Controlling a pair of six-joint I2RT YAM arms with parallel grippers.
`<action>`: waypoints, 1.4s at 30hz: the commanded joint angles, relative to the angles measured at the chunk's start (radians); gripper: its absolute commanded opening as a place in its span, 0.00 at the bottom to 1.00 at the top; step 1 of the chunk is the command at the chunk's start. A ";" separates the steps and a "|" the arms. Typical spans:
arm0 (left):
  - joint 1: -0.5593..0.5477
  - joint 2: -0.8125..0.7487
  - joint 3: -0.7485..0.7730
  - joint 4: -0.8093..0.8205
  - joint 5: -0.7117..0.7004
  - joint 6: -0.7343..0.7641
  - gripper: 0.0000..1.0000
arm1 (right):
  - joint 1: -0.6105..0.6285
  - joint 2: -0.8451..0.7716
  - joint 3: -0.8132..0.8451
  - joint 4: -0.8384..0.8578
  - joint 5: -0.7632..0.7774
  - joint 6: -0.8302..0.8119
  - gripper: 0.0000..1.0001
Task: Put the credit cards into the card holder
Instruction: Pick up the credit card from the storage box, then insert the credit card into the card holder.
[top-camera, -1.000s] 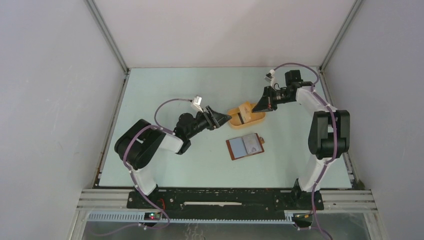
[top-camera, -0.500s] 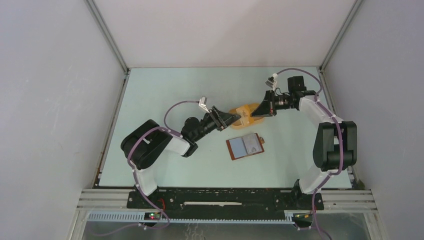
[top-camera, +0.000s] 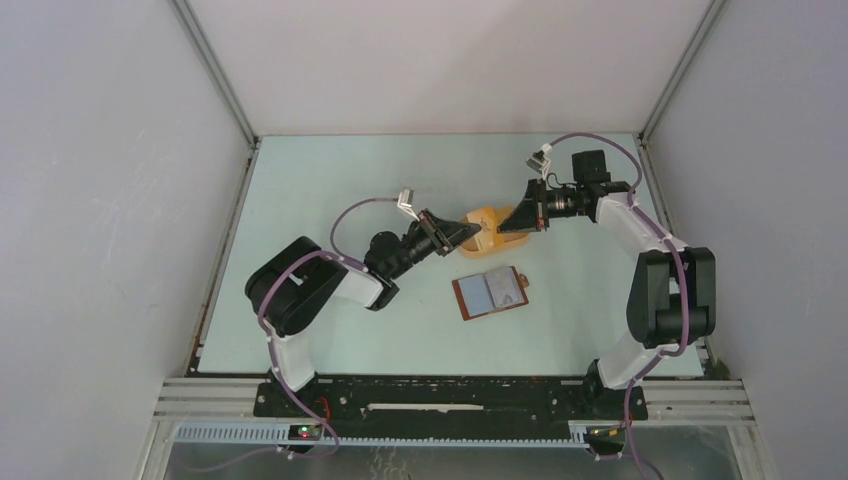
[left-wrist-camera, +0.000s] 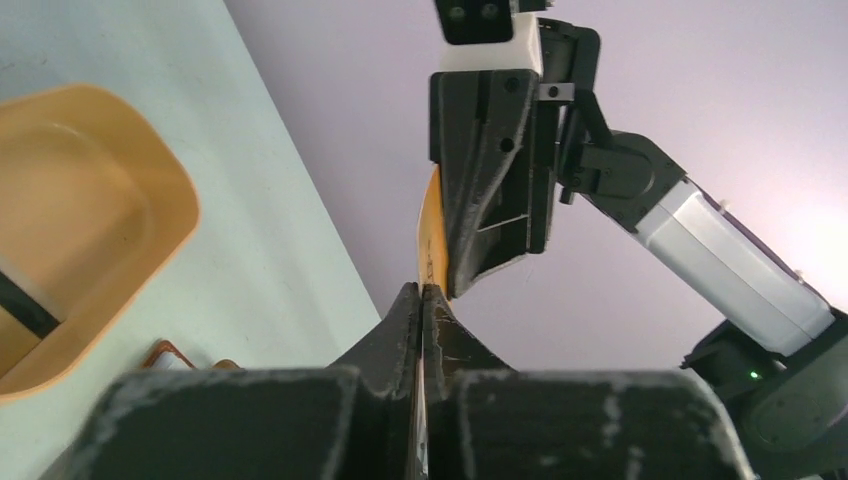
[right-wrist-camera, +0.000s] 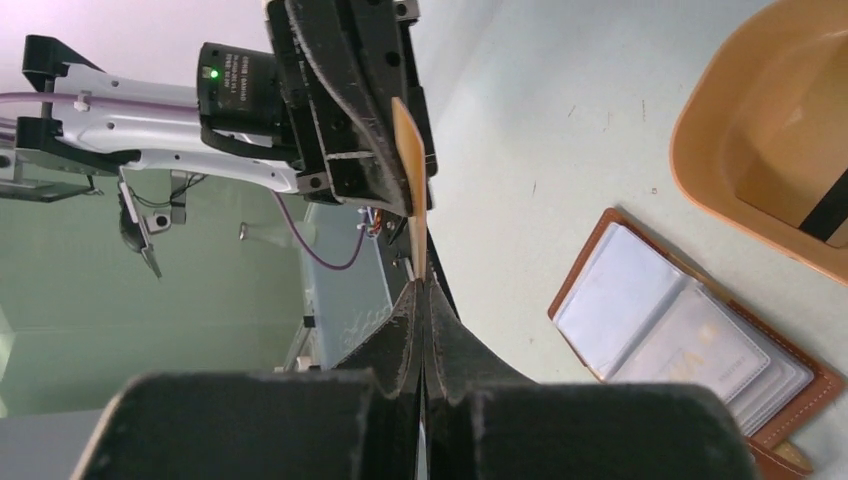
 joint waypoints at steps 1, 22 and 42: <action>-0.004 -0.038 0.007 0.032 0.030 0.053 0.00 | 0.018 -0.061 -0.001 -0.027 -0.031 -0.082 0.10; -0.086 0.015 -0.298 0.096 0.000 0.134 0.00 | 0.167 -0.084 -0.177 -0.132 0.730 -0.573 0.44; -0.118 0.190 -0.220 0.130 -0.104 -0.082 0.00 | 0.200 0.114 -0.125 -0.145 0.896 -0.526 0.34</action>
